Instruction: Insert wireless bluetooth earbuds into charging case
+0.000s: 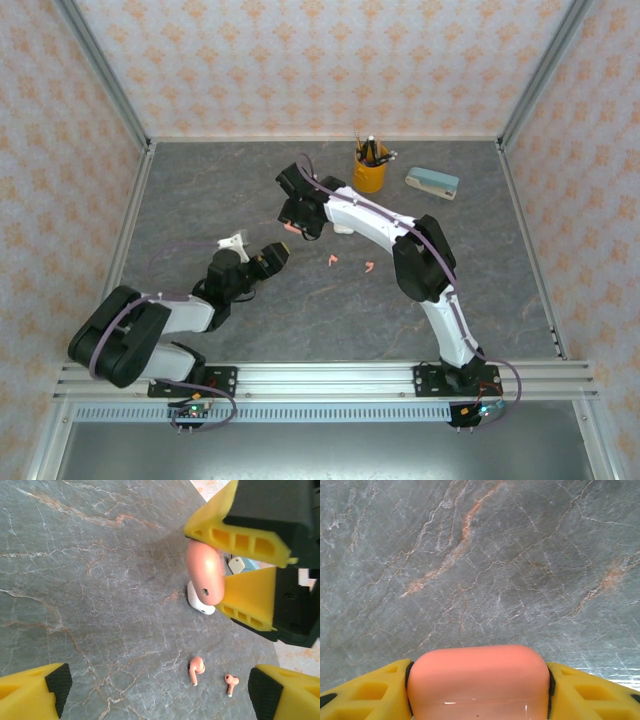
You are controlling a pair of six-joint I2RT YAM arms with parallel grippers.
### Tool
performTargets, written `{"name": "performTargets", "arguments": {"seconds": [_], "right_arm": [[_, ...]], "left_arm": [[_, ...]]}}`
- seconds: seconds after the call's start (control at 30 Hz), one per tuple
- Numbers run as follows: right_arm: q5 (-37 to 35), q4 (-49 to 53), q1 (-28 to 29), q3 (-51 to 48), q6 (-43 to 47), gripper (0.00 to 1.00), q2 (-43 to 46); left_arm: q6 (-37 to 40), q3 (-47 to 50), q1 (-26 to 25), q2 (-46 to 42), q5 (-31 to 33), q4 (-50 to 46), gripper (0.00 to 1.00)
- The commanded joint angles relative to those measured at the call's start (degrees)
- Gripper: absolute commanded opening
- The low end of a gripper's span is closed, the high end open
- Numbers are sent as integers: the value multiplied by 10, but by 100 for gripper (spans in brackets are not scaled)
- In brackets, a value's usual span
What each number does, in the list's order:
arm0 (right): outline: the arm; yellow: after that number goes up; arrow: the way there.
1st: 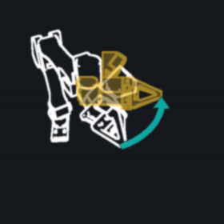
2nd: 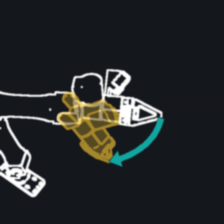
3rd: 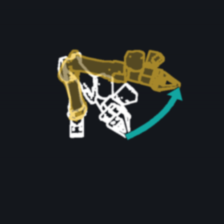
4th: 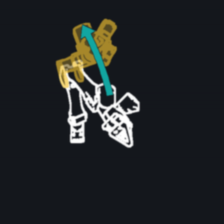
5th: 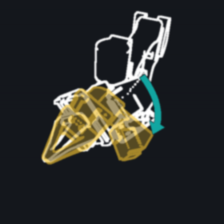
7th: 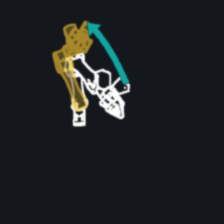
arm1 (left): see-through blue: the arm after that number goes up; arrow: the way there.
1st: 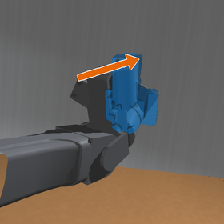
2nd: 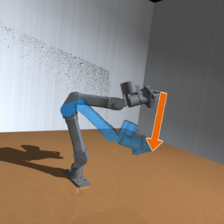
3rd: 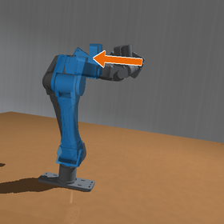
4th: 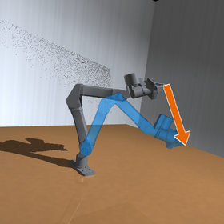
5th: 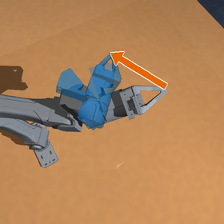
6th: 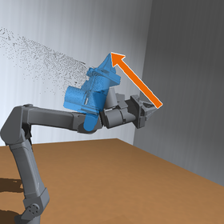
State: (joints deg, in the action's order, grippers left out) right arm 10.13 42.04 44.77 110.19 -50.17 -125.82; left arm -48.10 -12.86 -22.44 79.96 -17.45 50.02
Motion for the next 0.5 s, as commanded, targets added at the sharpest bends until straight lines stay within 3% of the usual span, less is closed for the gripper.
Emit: {"name": "performTargets", "arguments": {"seconds": [0.0, 0.47], "right_arm": [[7, -3, -3, 21, -13, 57, 15], [26, -6, -8, 24, -24, 57, 22]], "left_arm": [[8, -23, -7, 34, 32, 94, 90], [-7, -86, -11, 144, 46, 178, 78]]}}
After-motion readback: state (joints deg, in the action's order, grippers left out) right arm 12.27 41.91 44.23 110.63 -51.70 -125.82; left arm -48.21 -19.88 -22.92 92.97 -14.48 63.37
